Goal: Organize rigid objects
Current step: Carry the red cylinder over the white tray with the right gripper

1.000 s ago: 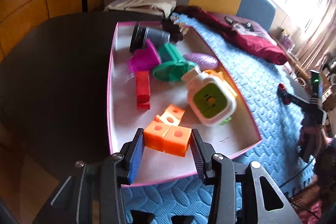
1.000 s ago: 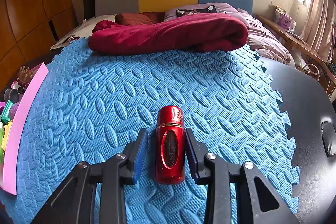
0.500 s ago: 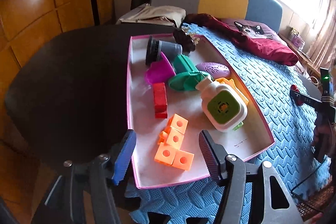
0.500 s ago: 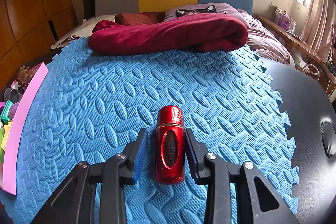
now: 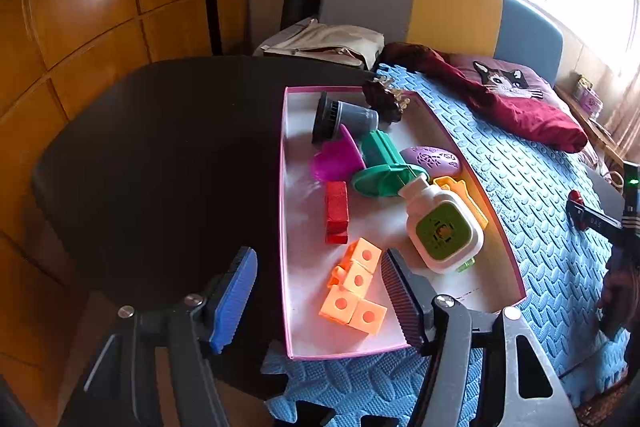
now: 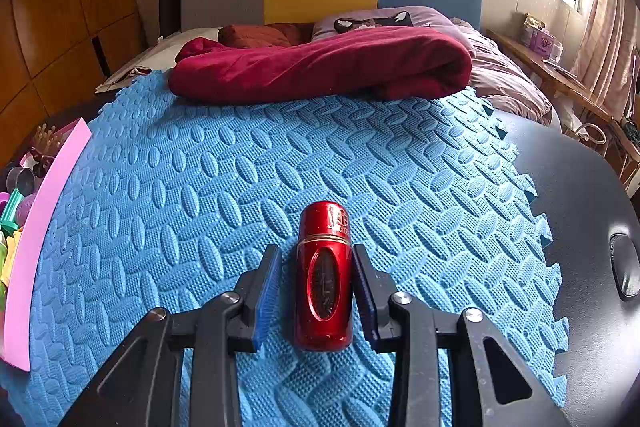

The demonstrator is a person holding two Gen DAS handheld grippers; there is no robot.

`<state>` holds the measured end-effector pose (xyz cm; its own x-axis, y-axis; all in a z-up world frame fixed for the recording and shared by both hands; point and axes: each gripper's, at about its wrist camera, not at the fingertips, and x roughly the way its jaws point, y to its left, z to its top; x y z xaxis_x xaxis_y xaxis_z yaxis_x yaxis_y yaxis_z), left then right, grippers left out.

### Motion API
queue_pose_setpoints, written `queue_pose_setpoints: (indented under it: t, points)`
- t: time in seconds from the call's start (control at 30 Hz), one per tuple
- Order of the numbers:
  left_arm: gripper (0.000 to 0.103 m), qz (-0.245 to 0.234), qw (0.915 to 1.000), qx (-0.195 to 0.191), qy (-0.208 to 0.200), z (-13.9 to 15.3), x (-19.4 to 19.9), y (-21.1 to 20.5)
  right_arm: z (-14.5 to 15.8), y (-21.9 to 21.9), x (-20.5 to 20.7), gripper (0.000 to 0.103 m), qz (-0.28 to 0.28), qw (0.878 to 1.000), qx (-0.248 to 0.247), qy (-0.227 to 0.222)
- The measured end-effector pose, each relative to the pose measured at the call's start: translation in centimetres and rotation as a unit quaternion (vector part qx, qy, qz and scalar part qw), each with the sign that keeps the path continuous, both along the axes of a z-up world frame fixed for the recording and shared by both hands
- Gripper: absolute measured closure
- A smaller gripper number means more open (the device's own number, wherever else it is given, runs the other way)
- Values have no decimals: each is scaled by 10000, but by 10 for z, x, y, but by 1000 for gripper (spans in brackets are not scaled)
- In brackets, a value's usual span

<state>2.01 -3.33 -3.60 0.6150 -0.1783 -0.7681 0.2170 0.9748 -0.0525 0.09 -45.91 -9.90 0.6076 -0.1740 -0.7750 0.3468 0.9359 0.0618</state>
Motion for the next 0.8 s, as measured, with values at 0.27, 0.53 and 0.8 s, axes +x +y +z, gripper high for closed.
queue_pose_setpoints:
  t: [0.27,0.53,0.8]
  points:
    - [30,94,9999,-3,-112,4,-2,6,2,10,2,72,32,9995,-300,89]
    - [30,180,9998,-92,-79,2,-1,16,4,18,0,77,-196,9986,-427,245]
    - [30,284,9994,-161,-75,-2,-1,27,8,30,-17,77,-319,9990,142,262]
